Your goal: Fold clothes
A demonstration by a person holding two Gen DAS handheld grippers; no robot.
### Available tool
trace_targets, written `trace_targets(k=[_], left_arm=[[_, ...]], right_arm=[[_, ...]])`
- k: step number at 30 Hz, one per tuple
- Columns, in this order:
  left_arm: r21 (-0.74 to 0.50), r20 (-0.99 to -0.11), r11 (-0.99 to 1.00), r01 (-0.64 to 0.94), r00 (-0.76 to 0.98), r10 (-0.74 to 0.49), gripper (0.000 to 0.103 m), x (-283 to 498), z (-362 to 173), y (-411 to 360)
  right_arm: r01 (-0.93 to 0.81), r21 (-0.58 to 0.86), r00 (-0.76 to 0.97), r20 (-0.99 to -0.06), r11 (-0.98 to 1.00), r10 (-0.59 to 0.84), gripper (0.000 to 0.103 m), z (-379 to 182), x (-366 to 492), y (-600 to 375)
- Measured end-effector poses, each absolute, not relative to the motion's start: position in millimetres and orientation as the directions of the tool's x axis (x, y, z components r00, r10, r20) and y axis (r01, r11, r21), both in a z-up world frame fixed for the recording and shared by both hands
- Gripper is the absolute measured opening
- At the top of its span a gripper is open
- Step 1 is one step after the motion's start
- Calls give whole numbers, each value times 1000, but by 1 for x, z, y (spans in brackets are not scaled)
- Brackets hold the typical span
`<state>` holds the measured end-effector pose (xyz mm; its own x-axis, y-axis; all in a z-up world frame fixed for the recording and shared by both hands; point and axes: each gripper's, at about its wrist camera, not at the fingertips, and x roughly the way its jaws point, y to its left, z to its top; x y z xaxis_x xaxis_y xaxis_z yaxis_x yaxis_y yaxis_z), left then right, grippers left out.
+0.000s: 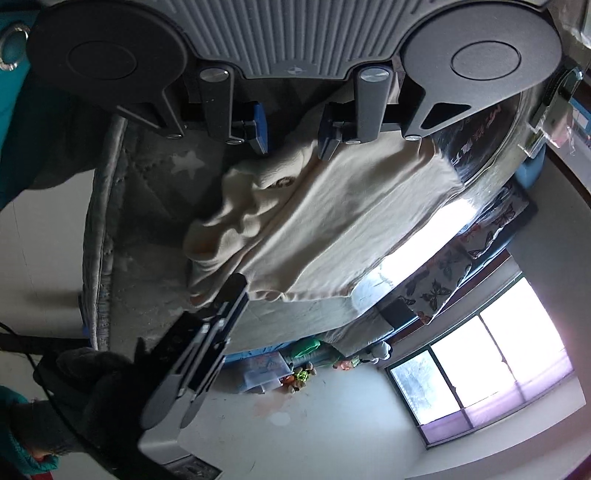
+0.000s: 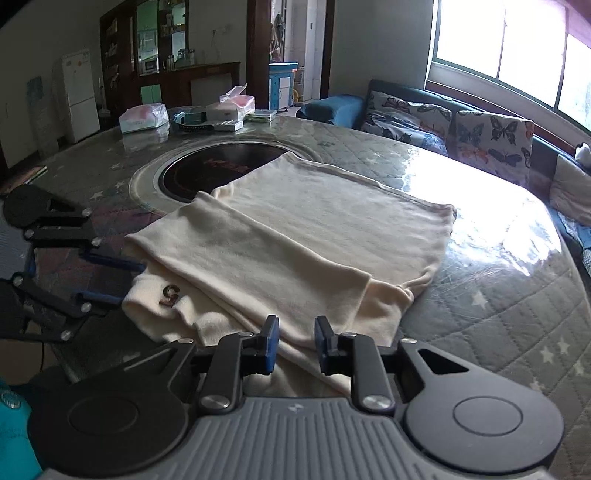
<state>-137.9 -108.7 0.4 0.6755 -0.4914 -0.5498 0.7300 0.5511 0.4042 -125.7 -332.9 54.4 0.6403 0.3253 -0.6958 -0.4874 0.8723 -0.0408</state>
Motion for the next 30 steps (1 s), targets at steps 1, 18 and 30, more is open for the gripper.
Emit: trace_targets(k=[1,18,30], left_arm=[[402,-546,551,731,675,-497,30,-137,1,-110],[102,-527,712,695,644,-554,10,-68,37,-93],[128,-539,686,716,631,-558,17,-76,32,-85]], right_arm=[[-492,-51,641,-697,869,322,29,56,-128,-333],[-652,-303,662,-674,695,327,57,47,-166,-310],[-678,-200,613,-686,708,393,16,35,-114,-305]])
